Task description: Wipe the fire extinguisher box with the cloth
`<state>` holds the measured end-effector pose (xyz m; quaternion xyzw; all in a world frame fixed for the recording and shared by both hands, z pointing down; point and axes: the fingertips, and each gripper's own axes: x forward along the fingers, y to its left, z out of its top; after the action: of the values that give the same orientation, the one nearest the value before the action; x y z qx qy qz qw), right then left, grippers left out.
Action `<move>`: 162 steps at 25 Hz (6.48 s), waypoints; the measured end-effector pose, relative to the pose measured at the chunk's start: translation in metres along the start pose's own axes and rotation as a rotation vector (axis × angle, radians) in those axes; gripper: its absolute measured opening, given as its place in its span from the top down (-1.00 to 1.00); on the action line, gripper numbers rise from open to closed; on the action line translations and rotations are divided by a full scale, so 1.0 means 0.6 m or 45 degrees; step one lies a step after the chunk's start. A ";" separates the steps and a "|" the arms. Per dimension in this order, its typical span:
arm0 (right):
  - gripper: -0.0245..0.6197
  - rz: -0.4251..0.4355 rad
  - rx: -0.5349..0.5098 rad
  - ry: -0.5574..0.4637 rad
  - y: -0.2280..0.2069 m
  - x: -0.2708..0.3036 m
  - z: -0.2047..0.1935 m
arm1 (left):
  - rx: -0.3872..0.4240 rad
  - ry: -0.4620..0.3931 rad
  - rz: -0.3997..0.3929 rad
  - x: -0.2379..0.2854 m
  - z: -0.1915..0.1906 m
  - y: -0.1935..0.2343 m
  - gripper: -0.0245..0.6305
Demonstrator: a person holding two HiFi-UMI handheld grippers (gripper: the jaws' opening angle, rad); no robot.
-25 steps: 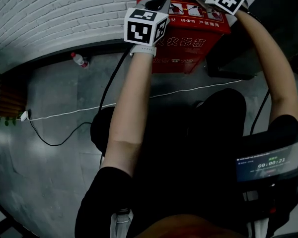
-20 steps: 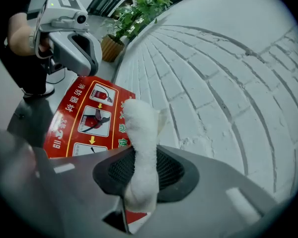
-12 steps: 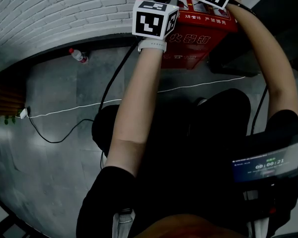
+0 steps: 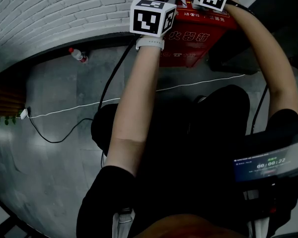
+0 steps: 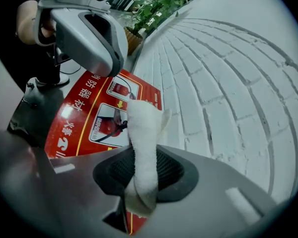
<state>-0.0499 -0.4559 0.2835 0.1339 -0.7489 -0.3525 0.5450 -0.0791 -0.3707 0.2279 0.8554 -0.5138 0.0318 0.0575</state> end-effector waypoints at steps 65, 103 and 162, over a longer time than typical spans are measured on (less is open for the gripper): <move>0.60 -0.155 -0.002 0.043 0.023 -0.144 -0.176 | 0.048 -0.048 -0.190 0.136 0.012 -0.197 0.92; 0.61 0.011 -0.122 0.049 0.204 -0.195 -0.134 | 0.078 -0.012 0.032 0.020 -0.026 -0.248 0.92; 0.57 -0.299 1.102 -1.171 0.427 -0.521 0.028 | 0.037 -0.361 -0.279 -0.312 -0.056 -0.393 0.92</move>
<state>0.0976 -0.0834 0.2278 0.2580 -0.9610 -0.0971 0.0224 0.0413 -0.0924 0.2244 0.9028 -0.4201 -0.0883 -0.0248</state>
